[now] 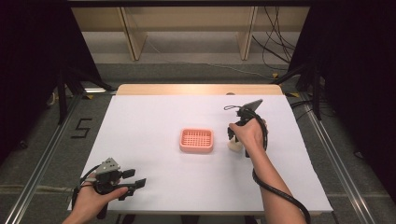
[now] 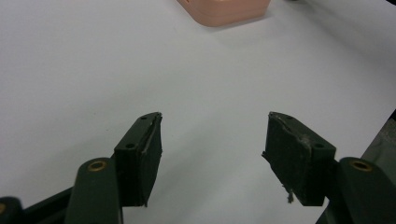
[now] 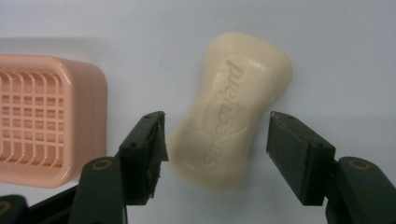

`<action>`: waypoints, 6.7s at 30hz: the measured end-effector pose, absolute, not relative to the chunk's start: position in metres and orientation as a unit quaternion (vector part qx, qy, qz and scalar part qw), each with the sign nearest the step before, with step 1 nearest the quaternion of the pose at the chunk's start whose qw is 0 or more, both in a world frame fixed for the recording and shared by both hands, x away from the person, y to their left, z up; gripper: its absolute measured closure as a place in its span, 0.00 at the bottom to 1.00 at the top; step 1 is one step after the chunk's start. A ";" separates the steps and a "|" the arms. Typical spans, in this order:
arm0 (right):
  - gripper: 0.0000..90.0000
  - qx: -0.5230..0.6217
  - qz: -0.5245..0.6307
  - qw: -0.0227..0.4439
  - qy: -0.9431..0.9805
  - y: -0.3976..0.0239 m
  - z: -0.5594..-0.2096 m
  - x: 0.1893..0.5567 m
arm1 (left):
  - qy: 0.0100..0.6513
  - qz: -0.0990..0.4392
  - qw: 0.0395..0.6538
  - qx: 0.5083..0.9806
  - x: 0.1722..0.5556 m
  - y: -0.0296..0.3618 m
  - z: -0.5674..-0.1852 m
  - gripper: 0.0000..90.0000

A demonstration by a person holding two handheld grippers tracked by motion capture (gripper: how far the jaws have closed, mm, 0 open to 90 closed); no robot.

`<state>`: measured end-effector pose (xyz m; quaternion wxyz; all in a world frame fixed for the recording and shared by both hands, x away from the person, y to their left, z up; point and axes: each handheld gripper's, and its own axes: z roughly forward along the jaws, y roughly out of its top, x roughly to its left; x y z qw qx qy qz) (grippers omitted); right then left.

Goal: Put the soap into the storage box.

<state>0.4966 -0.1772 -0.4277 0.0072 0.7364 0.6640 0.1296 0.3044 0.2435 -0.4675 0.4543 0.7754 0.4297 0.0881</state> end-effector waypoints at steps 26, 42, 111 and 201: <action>0.40 0.748 0.105 0.017 0.655 -0.175 -0.451 0.509 | 0.426 0.086 0.450 0.780 0.305 0.244 -0.468 0.40; 0.55 0.747 0.074 0.019 0.661 -0.166 -0.453 0.514 | 0.426 0.084 0.451 0.779 0.305 0.243 -0.469 0.40; 0.56 0.257 0.191 0.056 0.946 -0.181 -0.427 0.483 | 0.425 0.086 0.448 0.782 0.305 0.242 -0.469 0.40; 0.56 0.177 0.197 0.075 0.961 -0.120 -0.400 0.489 | 0.420 0.084 0.453 0.782 0.304 0.241 -0.469 0.40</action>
